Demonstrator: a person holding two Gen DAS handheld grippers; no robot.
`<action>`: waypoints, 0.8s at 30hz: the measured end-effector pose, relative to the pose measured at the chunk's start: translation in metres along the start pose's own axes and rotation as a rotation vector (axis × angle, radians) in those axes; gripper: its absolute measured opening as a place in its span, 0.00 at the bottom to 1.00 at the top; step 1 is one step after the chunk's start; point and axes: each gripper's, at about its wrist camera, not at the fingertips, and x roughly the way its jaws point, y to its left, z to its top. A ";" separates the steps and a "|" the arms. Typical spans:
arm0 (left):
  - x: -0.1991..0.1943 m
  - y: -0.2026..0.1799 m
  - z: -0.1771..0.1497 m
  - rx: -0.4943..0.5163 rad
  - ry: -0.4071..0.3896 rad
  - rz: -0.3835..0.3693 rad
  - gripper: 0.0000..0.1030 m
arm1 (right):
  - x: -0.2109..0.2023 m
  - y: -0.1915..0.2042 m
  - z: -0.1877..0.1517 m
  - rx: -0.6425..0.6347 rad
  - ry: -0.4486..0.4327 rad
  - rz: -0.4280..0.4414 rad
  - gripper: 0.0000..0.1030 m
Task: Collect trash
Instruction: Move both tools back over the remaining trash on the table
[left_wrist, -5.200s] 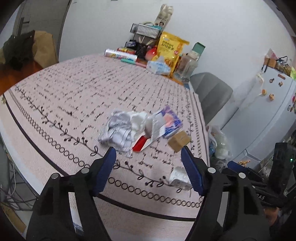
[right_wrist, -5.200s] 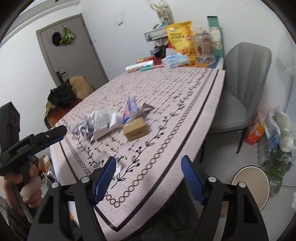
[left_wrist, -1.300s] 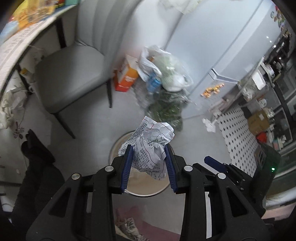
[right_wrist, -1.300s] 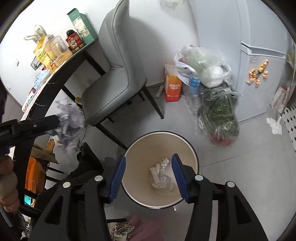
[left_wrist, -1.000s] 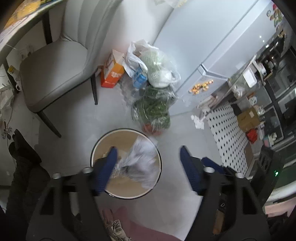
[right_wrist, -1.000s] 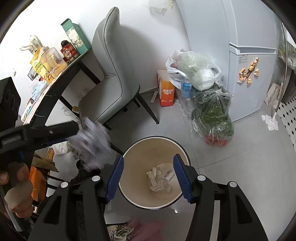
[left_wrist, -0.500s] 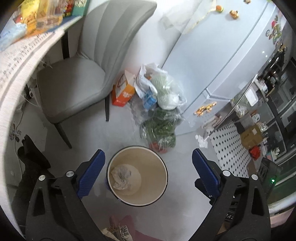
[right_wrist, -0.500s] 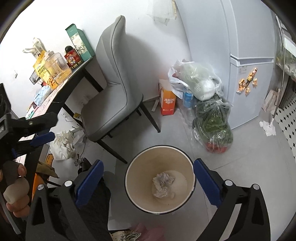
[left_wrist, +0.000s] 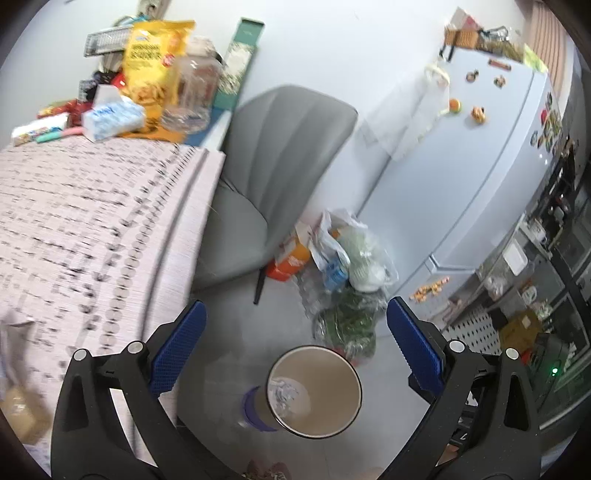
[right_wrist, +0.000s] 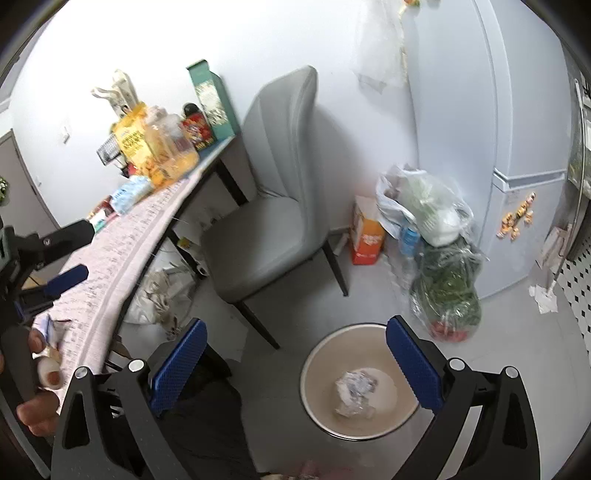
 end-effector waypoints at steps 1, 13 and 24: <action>-0.009 0.005 0.002 -0.001 -0.020 0.009 0.94 | -0.005 0.008 0.002 -0.004 -0.013 0.009 0.92; -0.092 0.046 0.002 -0.021 -0.163 0.037 0.94 | -0.030 0.077 0.001 -0.084 -0.067 0.064 0.93; -0.133 0.085 -0.020 -0.052 -0.150 0.083 0.94 | -0.038 0.126 -0.009 -0.128 -0.067 0.131 0.93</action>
